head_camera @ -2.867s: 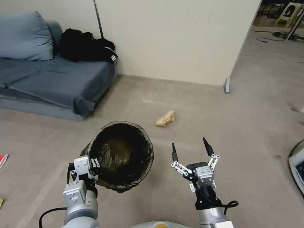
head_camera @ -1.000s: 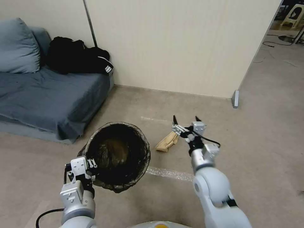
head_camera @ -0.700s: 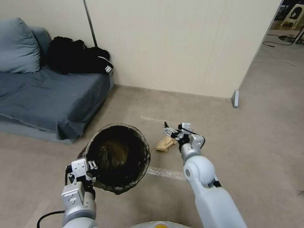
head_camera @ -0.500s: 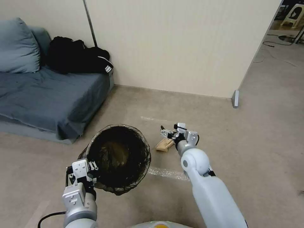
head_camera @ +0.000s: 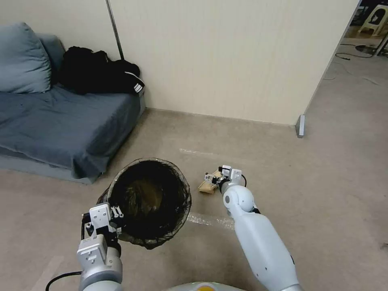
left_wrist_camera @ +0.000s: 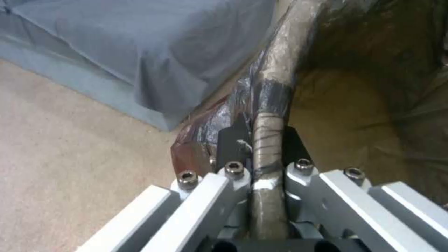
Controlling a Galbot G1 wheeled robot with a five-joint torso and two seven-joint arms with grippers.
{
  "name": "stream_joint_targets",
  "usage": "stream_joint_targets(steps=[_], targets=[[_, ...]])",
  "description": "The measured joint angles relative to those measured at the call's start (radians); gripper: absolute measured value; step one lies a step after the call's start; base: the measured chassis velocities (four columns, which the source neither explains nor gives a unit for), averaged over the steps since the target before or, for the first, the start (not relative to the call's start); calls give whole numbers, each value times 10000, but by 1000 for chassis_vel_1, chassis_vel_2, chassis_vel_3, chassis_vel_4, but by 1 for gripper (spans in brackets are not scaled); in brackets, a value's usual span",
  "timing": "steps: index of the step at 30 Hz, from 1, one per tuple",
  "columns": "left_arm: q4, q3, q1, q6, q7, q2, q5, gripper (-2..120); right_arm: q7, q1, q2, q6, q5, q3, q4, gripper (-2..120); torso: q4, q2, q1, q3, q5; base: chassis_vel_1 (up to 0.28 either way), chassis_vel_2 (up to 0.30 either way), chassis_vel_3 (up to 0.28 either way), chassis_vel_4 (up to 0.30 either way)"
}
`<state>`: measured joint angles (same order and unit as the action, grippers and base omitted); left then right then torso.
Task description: Pick up the trash bin, then pick up the garbage from the floor and place it into the trash bin.
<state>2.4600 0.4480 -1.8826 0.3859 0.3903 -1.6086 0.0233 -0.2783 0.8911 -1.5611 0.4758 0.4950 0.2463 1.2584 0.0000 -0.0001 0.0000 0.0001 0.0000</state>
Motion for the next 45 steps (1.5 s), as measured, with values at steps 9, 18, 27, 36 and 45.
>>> stream_joint_targets(steps=[9, 18, 27, 36, 45], targets=[[-125, -146, -15, -80, 53, 4, 98, 1, 513, -863, -353, -677, -193, 245, -1901, 100, 0, 0, 1, 0, -2, 0, 0, 0, 0], [-139, -209, -132, -178, 113, 4, 206, 1, 851, -1977, -485, -1095, -600, 604, -3864, 100, 0, 0, 1, 0, 0, 0, 0, 0, 0], [-151, -246, -207, -201, 142, 4, 304, 1, 1525, -2607, -480, -2049, -1144, 1081, -5892, 79, -1, 0, 1, -1, 0, 0, 0, 0, 0], [-155, -295, -256, -232, 159, 4, 430, 1, 2064, -2868, -477, -2676, -1290, 1240, -6937, 43, 0, 0, 1, -1, 1, 0, 0, 0, 0], [-156, -353, -278, -264, 170, 4, 476, 1, 2157, -3028, -474, -2919, -1519, 1332, -7314, 14, 1, 0, 0, -1, 0, 0, 0, 0, 0]])
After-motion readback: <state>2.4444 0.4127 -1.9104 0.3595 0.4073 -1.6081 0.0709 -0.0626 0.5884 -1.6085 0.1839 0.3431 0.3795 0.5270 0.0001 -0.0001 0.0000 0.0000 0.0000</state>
